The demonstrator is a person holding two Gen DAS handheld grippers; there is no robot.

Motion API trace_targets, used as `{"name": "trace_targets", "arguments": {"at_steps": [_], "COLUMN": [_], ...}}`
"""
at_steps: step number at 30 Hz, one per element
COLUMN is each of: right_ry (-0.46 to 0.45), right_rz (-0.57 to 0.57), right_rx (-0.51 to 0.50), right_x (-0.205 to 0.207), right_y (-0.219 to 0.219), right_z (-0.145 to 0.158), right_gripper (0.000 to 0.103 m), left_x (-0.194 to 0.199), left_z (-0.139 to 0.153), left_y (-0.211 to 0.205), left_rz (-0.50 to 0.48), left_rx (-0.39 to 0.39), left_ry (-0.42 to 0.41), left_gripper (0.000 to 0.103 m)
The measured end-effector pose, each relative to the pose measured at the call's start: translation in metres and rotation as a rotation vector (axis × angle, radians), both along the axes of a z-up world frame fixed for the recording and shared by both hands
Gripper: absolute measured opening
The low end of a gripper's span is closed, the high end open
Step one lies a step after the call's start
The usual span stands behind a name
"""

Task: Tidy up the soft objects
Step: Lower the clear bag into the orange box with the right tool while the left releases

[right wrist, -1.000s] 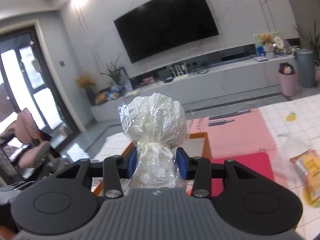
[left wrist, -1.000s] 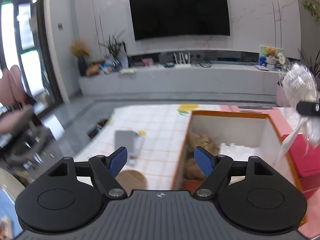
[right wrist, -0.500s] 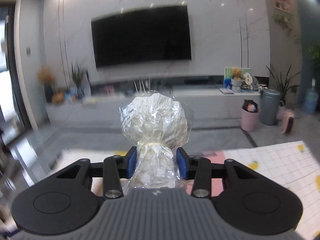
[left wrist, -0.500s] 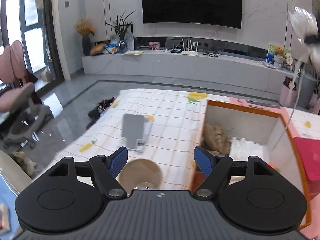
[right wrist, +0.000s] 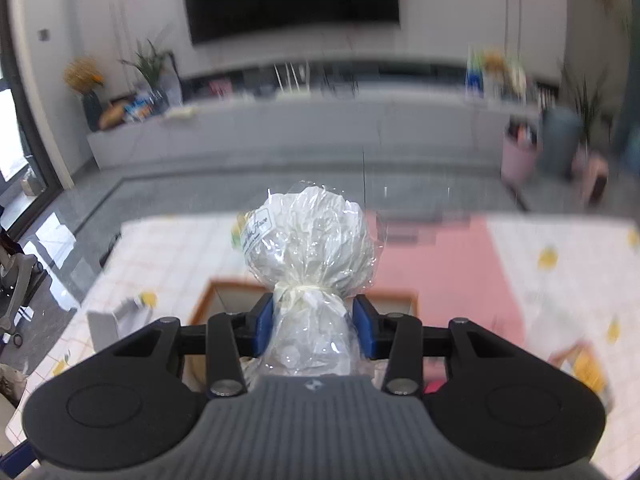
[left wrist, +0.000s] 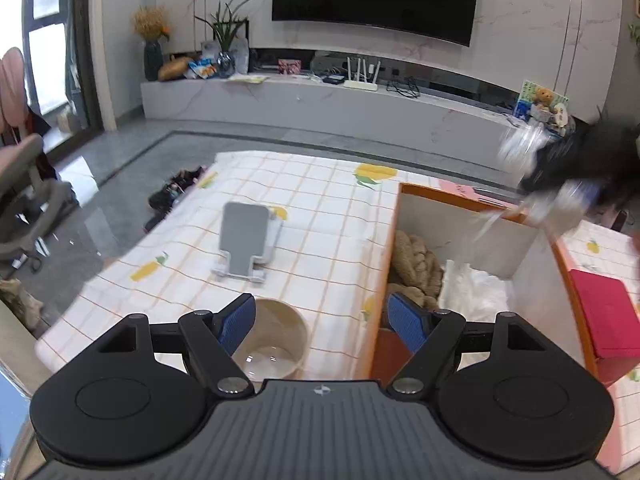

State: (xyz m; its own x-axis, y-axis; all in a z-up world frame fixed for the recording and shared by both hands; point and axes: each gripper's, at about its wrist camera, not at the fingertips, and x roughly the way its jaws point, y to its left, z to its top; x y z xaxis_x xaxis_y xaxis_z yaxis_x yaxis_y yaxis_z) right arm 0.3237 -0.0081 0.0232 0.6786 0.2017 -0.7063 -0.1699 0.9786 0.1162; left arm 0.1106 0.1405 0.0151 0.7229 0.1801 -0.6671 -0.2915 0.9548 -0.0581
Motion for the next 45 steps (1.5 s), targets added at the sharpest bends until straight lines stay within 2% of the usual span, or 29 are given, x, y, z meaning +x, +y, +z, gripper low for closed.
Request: {"name": "trace_targets", "arguments": {"at_steps": [4,8,11,17,20,24,25,28,31,34,36,38,39,40,41,42,43,44,45], "right_ry": [0.175,0.253,0.327,0.303,0.308,0.303,0.313,0.348,0.341,0.32,0.293,0.269,0.241,0.209,0.178,0.16,0.149,0.145,0.143], "right_rz": [0.034,0.023,0.008,0.041,0.042,0.063,0.073,0.094,0.117,0.158,0.186,0.205,0.208,0.209,0.209,0.206,0.202,0.196,0.191], "right_rx": [0.02,-0.006,0.018,-0.08,-0.149,-0.142,-0.137,-0.131,-0.044,-0.009,-0.02,-0.048,-0.062,-0.071,-0.083,-0.09,-0.09,-0.077,-0.06], "right_x": [0.022,0.03,0.039,0.04,0.036,0.035,0.036,0.034,0.028,0.02,0.012,0.005,0.002,0.001,-0.001,-0.003,-0.004,-0.003,0.001], "right_y": [0.001,0.009,0.013,0.039,0.048,0.045,0.043,0.034,0.021,0.017,0.018,0.022,0.024,0.023,0.024,0.024,0.022,0.02,0.018], "right_z": [-0.048,-0.085,-0.109,-0.132,-0.156,-0.156,-0.154,-0.146,-0.13,-0.109,-0.095,-0.085,-0.08,-0.076,-0.072,-0.07,-0.067,-0.066,-0.066], "right_gripper": [0.042,0.042,0.042,0.044,0.047,0.048,0.053,0.078,0.078,0.08,0.081,0.087,0.086,0.081,0.072,0.068,0.059,0.047,0.041], "left_x": [0.002,0.006,0.007,0.007,0.008,0.006,0.007,0.009,0.008,0.008,0.008,0.01,0.01,0.011,0.013,0.016,0.019,0.02,0.021], "left_z": [-0.002,-0.007,-0.01,-0.006,-0.005,-0.003,-0.003,-0.004,-0.004,-0.005,-0.006,-0.008,-0.009,-0.01,-0.011,-0.012,-0.013,-0.014,-0.014], "left_y": [-0.001,-0.005,-0.004,-0.013,-0.018,-0.023,-0.024,-0.026,-0.027,-0.028,-0.029,-0.028,-0.027,-0.027,-0.026,-0.025,-0.024,-0.023,-0.023], "left_rz": [-0.011,-0.012,-0.003,-0.017,-0.034,-0.045,-0.048,-0.052,-0.047,-0.053,-0.057,-0.066,-0.073,-0.08,-0.09,-0.094,-0.092,-0.086,-0.079], "left_rx": [-0.021,-0.012,-0.025,0.02,0.025,0.056,0.067,0.075,0.078,0.083,0.086,0.08,0.07,0.056,0.037,0.022,0.012,0.009,0.011], "left_ry": [0.01,0.033,0.032,0.027,0.025,0.013,0.015,0.02,0.012,0.008,0.006,-0.01,-0.021,-0.029,-0.031,-0.021,-0.01,-0.008,-0.01], "left_gripper": [0.089,0.089,0.089,0.089,0.089,0.089,0.089,0.089,0.089,0.089,0.089,0.089,0.089,0.089,0.089,0.089,0.089,0.089,0.089]}}
